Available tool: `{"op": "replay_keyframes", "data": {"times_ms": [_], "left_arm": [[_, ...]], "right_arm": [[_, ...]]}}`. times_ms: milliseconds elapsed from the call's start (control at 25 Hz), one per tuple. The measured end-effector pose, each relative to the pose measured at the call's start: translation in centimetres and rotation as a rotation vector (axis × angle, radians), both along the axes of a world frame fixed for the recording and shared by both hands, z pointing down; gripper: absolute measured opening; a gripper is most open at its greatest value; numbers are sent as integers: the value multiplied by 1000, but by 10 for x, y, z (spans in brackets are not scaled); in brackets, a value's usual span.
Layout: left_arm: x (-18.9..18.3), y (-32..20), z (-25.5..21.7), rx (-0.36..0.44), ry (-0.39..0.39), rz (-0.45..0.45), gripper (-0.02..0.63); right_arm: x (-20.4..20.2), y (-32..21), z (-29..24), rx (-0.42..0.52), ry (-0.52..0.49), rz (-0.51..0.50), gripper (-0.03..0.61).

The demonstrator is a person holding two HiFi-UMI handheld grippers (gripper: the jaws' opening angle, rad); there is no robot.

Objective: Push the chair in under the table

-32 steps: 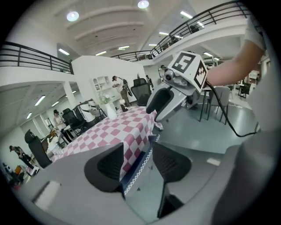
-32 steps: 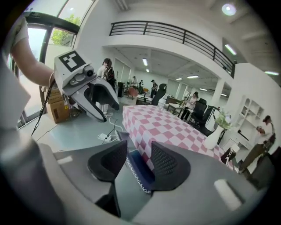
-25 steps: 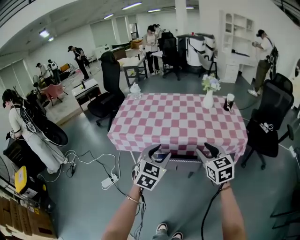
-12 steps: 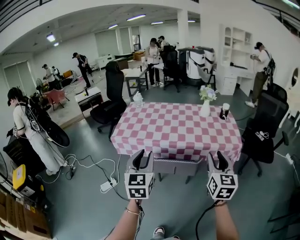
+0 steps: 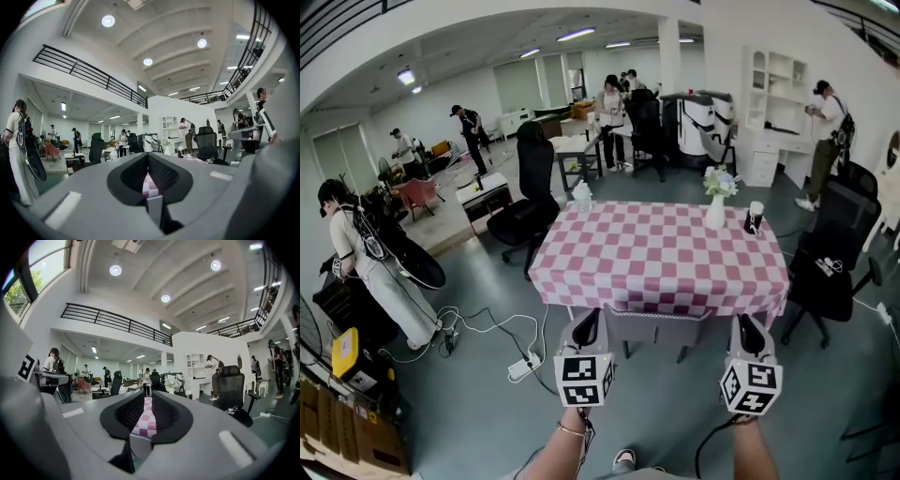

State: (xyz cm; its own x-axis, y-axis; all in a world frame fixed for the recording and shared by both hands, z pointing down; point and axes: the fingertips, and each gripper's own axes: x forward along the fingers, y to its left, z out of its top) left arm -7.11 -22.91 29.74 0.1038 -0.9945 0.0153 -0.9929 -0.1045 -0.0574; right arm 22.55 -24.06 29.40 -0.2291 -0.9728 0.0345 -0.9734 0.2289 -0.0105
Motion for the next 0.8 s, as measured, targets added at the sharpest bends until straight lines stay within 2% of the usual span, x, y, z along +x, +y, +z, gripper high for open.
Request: {"op": "replay_keyframes", "data": {"times_ms": [160, 800], "left_arm": [[6, -1, 7, -11, 5, 11, 2], [4, -1, 23, -43, 22, 22, 2]], "right_arm": [[9, 2, 5, -11, -7, 26, 32], [4, 6, 13, -49, 7, 34, 9]]}}
